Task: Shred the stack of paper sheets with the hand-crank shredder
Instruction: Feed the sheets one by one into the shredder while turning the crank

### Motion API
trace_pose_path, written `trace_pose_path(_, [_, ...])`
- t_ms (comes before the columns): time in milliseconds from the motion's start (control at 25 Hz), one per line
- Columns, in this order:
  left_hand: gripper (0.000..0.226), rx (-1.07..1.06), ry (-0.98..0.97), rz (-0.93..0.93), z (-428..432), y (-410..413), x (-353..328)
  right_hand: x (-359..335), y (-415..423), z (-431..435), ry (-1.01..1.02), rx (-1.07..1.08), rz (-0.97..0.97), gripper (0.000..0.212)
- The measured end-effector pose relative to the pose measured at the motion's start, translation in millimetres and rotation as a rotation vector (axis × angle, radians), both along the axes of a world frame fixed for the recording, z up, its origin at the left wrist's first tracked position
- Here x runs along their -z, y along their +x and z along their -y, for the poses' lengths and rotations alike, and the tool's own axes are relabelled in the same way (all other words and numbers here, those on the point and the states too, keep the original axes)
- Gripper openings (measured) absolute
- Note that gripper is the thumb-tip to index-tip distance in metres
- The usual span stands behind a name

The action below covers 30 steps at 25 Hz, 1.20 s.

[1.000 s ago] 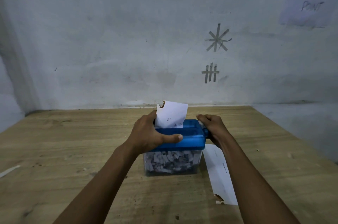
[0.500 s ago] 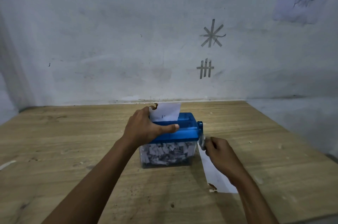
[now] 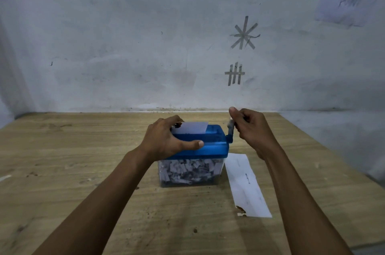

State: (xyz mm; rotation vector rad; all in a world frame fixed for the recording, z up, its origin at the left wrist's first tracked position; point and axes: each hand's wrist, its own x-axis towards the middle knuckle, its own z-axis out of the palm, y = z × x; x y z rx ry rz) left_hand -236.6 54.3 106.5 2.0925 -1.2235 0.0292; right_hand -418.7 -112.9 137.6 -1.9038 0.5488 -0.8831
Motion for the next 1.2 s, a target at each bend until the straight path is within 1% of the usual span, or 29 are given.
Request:
trace_pose_path(80, [0.09,0.02,-0.009,-0.005,0.6,-1.4,-0.1,2.2,23.5,17.9,0.09,-0.006,-0.062,0.054])
trace_pose_path(120, [0.09,0.022,-0.015,-0.008,0.5,-1.6,0.4,8.8,33.9,26.1,0.154,0.012,-0.123,0.051])
trace_pose_path(200, [0.089,0.013,-0.03,-0.008,-0.1,-0.1,2.6,31.4,46.2,35.6,0.321,0.049,-0.302,0.037])
trace_pose_path(280, [0.088,0.01,-0.045,0.025,-1.6,-0.1,2.2,59.0,43.6,34.6,0.494,0.006,-0.435,0.025])
trace_pose_path(320, [0.089,0.02,-0.051,0.053,-2.0,-0.4,1.4,69.8,40.0,30.8,0.543,-0.012,-0.443,0.023])
trace_pose_path(400, [0.091,0.051,-0.041,0.109,-2.8,-3.6,-0.9,80.5,34.5,20.3,0.566,0.008,-0.358,0.025])
trace_pose_path(480, [0.093,0.051,-0.006,0.129,-3.5,-8.3,-1.5,81.6,30.0,6.4,0.501,0.09,-0.281,0.029])
trace_pose_path(600, [0.099,0.015,0.024,0.134,-4.7,-11.7,-3.7,90.1,14.1,-14.0,0.361,0.158,-0.268,0.03])
trace_pose_path(680, [0.099,0.012,0.032,0.139,-3.5,-11.7,-6.1,95.3,-3.3,-30.2,0.282,0.21,-0.24,0.035])
trace_pose_path(800, [0.095,0.036,0.049,0.164,-4.1,-11.9,-9.7,69.5,-18.3,-50.0,-0.036,0.396,-0.172,0.048])
trace_pose_path(880, [0.098,0.052,0.063,0.166,-6.0,-12.5,-10.9,38.4,-14.9,-54.8,-0.174,0.531,-0.137,0.055])
trace_pose_path(960, [0.101,0.069,0.071,0.154,-8.1,-12.5,-11.5,16.8,-3.4,-47.8,-0.21,0.595,-0.084,0.058])
trace_pose_path(1080, [0.102,0.094,0.049,0.133,-9.3,-10.9,-11.0,-5.3,26.3,-25.5,-0.175,0.527,-0.009,0.058])
trace_pose_path(1200, [0.1,0.112,0.023,0.133,-6.9,-5.8,-8.5,-10.5,55.3,6.4,-0.057,0.4,-0.1,0.049])
